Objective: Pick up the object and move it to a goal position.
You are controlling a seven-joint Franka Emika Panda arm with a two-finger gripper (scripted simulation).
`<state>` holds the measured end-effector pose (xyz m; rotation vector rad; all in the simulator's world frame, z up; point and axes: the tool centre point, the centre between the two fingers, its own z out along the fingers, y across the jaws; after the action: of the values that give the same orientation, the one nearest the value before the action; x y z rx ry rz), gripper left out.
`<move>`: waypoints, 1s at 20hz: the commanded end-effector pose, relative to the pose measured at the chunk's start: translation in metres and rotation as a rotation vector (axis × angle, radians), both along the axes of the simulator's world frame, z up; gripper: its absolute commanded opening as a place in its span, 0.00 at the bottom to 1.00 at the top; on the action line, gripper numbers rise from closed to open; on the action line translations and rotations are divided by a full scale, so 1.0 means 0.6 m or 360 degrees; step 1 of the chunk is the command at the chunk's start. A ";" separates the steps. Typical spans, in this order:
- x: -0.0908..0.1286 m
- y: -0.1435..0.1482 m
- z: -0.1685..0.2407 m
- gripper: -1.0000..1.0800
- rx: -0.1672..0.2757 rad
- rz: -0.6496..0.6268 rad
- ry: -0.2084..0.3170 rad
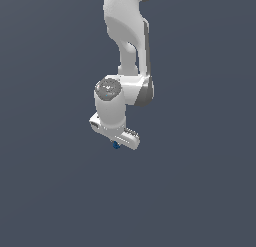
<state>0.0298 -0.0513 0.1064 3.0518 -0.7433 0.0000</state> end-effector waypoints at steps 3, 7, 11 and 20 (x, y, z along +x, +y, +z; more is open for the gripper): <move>0.041 0.004 0.047 0.00 0.0000 0.0000 0.0000; 0.074 0.007 0.084 0.00 0.0000 0.0000 0.0000; 0.103 0.010 0.117 0.00 0.0000 0.0000 0.0000; 0.146 0.013 0.160 0.00 0.0001 0.0000 0.0000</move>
<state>0.1139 -0.0437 0.1992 3.0521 -0.7432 0.0007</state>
